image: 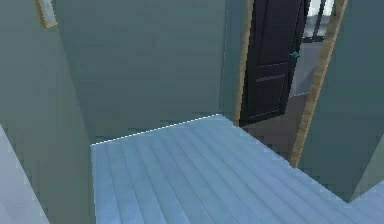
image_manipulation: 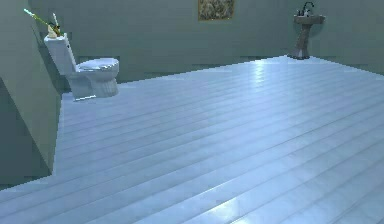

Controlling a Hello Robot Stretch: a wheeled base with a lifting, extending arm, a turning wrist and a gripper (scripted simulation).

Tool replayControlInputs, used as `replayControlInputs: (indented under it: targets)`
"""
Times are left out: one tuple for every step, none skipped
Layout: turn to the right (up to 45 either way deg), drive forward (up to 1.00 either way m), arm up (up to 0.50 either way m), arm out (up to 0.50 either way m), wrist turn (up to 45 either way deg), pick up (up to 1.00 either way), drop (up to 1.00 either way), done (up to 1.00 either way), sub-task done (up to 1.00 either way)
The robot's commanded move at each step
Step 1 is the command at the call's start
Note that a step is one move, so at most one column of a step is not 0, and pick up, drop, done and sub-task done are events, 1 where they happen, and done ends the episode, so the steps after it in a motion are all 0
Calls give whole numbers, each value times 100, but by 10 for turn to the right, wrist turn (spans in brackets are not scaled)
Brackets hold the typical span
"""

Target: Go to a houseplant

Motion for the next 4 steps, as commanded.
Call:
replayControlInputs:
  targets:
    - [210, 0, 0, 0, 0, 0, 0, 0, 0]
    - [0, 100, 0, 0, 0, 0, 0, 0, 0]
    - [0, 85, 0, 0, 0, 0, 0, 0, 0]
    - [210, 0, 0, 0, 0, 0, 0, 0, 0]
